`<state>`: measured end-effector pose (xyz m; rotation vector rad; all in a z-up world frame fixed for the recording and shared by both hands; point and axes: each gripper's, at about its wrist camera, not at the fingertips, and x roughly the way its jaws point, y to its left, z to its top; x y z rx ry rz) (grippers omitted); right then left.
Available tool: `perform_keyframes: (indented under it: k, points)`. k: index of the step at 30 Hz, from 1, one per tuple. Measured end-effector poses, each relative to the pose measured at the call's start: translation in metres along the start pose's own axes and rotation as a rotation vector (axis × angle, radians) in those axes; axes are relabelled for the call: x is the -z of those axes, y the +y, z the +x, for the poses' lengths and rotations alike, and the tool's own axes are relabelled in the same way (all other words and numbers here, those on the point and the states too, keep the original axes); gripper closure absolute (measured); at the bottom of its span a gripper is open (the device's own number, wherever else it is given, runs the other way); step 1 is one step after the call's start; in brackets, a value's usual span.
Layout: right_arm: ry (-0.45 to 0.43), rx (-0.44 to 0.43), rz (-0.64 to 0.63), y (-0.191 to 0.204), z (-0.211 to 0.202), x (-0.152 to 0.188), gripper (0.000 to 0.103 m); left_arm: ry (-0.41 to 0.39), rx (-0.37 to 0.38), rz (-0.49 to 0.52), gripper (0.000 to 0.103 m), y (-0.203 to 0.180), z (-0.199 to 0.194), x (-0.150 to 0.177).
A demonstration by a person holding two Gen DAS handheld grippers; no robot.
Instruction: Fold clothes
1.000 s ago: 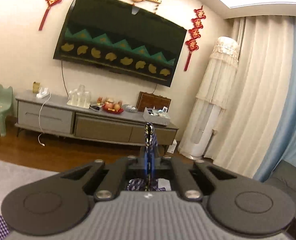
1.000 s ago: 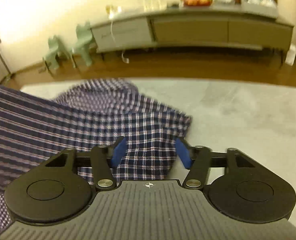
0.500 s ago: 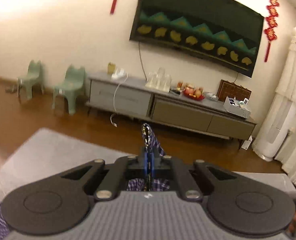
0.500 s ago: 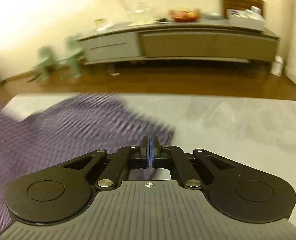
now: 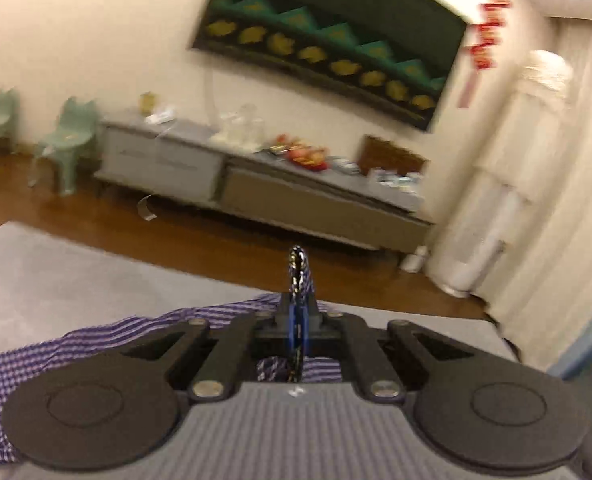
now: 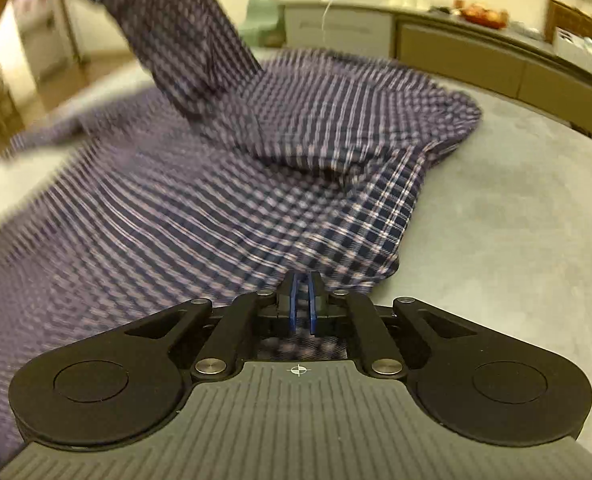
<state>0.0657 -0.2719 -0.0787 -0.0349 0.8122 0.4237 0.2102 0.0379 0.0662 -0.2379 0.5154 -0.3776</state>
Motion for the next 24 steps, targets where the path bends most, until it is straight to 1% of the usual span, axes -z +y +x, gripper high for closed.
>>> perform_keyframes:
  k: [1,4,5,6,7,8,9,10,11,12,13,16,19,22,23,24]
  points:
    - [-0.009,-0.008,0.027,0.003,-0.015,0.010,0.095,-0.012,0.027,0.014,0.099,-0.005,-0.008,0.001]
    - [0.052,-0.042,0.061,0.024,-0.037,0.057,0.095,-0.040,0.120,0.048,0.099,-0.022,-0.028,0.005]
    - [0.083,-0.050,0.050,0.034,-0.037,0.071,0.095,-0.043,0.149,0.062,0.099,-0.029,-0.032,0.006]
    - [0.094,-0.049,0.017,0.045,-0.036,0.081,0.093,-0.044,0.166,0.090,0.099,-0.038,-0.035,0.010]
    - [0.087,-0.034,-0.026,0.057,-0.038,0.086,0.092,-0.044,0.180,0.123,0.099,-0.048,-0.037,0.014]
    - [0.081,-0.034,-0.042,0.064,-0.041,0.086,0.091,-0.047,0.191,0.173,0.099,-0.060,-0.041,0.019]
    - [0.077,-0.041,-0.046,0.070,-0.044,0.084,0.090,-0.049,0.209,0.248,0.099,-0.074,-0.049,0.028]
    - [0.049,-0.067,-0.014,0.069,-0.050,0.083,0.088,-0.052,0.229,0.329,0.099,-0.087,-0.058,0.038]
    - [0.021,-0.091,0.034,0.063,-0.055,0.083,0.080,-0.047,0.265,0.400,0.099,-0.097,-0.067,0.053]
    - [0.006,-0.102,0.077,0.056,-0.057,0.085,0.074,-0.038,0.306,0.467,0.099,-0.107,-0.078,0.070]
    - [-0.004,-0.108,0.117,0.050,-0.058,0.088,0.074,-0.016,0.341,0.521,0.099,-0.115,-0.086,0.091]
    - [0.009,-0.145,0.316,0.022,-0.060,0.101,0.073,0.078,0.423,0.648,0.099,-0.135,-0.106,0.161]
    - [-0.013,-0.178,0.425,0.008,-0.062,0.107,0.072,0.142,0.464,0.761,0.099,-0.152,-0.111,0.224]
    - [-0.039,-0.210,0.525,-0.003,-0.065,0.112,0.063,0.191,0.461,0.839,0.099,-0.166,-0.103,0.264]
    - [-0.048,-0.221,0.558,-0.007,-0.066,0.114,0.058,0.204,0.450,0.859,0.099,-0.168,-0.101,0.274]
    - [-0.057,-0.232,0.591,-0.011,-0.067,0.115,0.057,0.216,0.438,0.877,0.099,-0.170,-0.098,0.283]
